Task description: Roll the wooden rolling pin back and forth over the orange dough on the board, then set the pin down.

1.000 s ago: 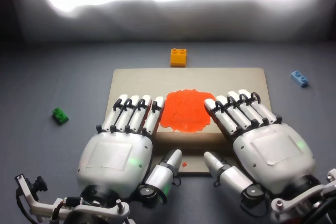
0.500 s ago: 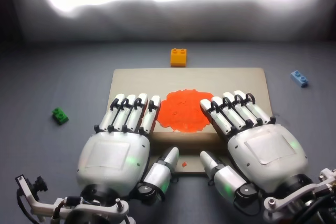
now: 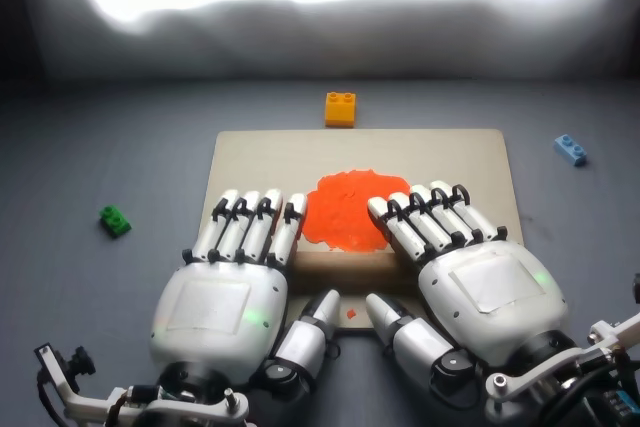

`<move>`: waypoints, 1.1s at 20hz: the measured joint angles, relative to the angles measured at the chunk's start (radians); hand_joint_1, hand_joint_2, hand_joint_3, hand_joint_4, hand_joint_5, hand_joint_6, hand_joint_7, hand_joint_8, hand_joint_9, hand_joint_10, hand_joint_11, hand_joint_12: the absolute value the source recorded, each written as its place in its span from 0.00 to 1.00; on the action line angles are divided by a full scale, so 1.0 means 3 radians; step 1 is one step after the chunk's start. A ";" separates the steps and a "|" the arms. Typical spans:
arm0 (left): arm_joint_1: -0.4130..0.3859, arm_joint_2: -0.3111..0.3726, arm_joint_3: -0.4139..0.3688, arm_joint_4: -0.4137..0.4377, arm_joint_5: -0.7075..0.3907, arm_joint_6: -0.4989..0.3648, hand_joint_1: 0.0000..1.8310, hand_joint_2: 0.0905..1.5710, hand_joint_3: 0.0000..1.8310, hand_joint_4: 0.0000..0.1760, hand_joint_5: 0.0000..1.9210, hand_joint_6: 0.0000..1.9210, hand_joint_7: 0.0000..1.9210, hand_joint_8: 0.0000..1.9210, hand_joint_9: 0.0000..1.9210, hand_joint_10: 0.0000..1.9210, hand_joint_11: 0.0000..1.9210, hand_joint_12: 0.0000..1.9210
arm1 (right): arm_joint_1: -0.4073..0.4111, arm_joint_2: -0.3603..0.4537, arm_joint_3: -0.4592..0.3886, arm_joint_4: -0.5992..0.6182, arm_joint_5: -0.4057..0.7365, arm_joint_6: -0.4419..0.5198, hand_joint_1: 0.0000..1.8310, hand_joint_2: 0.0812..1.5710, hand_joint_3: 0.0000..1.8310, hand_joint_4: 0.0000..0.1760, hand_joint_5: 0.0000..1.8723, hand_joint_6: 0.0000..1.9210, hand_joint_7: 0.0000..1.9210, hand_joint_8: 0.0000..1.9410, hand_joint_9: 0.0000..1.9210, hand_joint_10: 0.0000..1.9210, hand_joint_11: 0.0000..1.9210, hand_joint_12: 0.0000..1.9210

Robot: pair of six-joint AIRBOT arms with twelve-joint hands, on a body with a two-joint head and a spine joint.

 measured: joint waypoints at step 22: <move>-0.0048 -0.0117 0.0198 0.0006 -0.0005 -0.0076 0.00 0.96 0.00 0.00 0.02 0.01 0.02 0.01 0.00 0.00 0.00 0.00 | 0.0125 -0.0093 0.0173 0.0326 -0.0065 0.0055 0.00 1.00 0.04 0.00 0.05 0.01 0.05 0.00 0.01 0.00 0.00 0.00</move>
